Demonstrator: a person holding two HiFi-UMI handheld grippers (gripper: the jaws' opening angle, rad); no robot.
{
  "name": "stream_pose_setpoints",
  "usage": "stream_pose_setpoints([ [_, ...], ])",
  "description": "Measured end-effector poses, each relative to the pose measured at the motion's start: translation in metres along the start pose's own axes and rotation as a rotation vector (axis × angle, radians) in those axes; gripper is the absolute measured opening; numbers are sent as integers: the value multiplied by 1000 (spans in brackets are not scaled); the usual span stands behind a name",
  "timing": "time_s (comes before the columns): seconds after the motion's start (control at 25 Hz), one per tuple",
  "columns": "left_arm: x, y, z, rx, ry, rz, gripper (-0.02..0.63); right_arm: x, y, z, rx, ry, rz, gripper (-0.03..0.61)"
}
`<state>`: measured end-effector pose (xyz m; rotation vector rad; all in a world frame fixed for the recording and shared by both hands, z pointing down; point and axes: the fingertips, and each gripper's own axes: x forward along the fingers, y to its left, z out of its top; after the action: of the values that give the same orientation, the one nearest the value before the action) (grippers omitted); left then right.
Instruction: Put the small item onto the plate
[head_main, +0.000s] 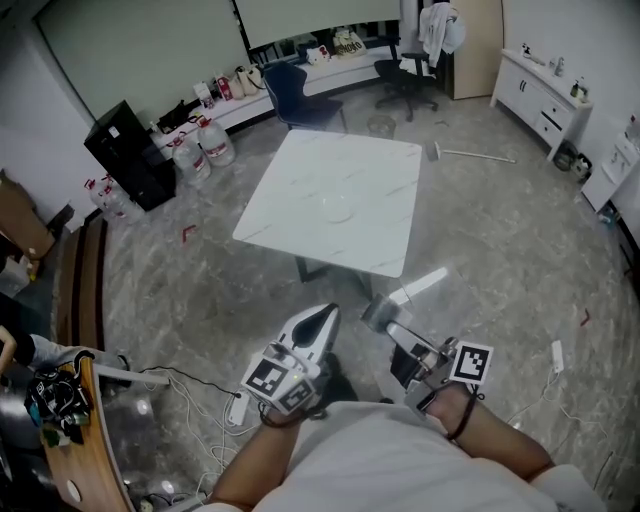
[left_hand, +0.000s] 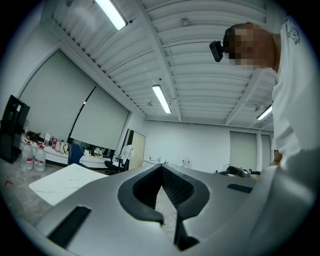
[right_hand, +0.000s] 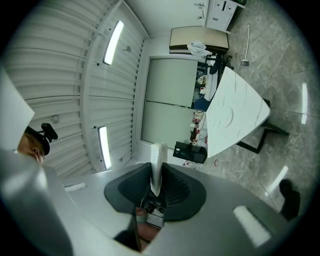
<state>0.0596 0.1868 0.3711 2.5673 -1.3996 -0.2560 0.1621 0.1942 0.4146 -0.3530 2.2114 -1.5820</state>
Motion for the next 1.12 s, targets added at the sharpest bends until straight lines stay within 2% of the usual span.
stream_pose_setpoints([
  [0.24,37,68,12,18,-8,4,6,63,-23,38,-8,-24,-9,71],
  [0.44,74,144,18,7,34,-26,6,130,-44,73,-19,-51,-29,71],
  [0.76,115,245,38,-9,41,-79,6,220,-79,114,-17,-126,-77,71],
  [0.96,129,288,45,-1,51,-110,6,260,-94,132,-18,-173,-92,71],
  [1.12,144,312,44,-7,63,-121,6,279,-106,146,-13,-173,-100,71],
])
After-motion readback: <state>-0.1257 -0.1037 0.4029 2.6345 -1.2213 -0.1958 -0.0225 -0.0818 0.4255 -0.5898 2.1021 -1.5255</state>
